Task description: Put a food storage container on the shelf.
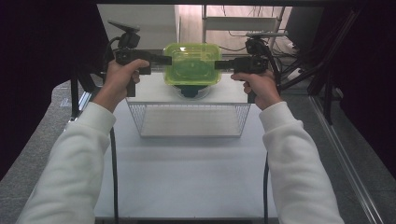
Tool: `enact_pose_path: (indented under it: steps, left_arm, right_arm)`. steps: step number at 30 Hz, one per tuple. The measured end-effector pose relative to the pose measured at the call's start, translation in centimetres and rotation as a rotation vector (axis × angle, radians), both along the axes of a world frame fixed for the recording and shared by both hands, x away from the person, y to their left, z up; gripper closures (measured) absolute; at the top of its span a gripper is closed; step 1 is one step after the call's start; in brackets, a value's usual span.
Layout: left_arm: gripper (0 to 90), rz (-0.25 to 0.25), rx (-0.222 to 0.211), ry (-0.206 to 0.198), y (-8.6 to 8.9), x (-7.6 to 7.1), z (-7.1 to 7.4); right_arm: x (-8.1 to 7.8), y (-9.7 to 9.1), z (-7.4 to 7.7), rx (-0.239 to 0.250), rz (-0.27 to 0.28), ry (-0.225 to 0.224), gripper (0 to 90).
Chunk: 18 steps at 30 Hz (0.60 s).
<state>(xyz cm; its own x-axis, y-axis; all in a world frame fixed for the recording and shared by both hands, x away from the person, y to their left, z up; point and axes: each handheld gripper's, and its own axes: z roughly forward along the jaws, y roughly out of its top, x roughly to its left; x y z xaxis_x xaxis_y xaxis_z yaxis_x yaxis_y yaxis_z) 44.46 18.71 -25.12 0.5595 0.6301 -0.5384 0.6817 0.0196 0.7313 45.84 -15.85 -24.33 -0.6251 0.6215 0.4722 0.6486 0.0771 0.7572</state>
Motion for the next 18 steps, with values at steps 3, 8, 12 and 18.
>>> enact_pose_path:
  steps: [3,8,12,18]
  left_arm:
    - [74.6,0.01,0.0,0.015,0.0,0.4,-0.3]
    - [73.6,0.019,-0.024,0.031,0.1,1.3,-0.8]
    - [73.1,0.038,-0.047,0.054,0.1,2.0,-1.1]
    - [72.7,0.067,-0.072,0.088,0.2,3.1,-1.9]
  right_arm:
    - [0.4,0.1,-0.3,0.0,-0.009,0.022,78.5]
    - [1.2,0.1,-0.8,0.048,-0.032,0.038,77.8]
    - [2.0,0.1,-1.0,0.081,-0.054,0.072,76.6]
    - [3.4,0.1,-1.7,0.134,-0.08,0.143,73.3]
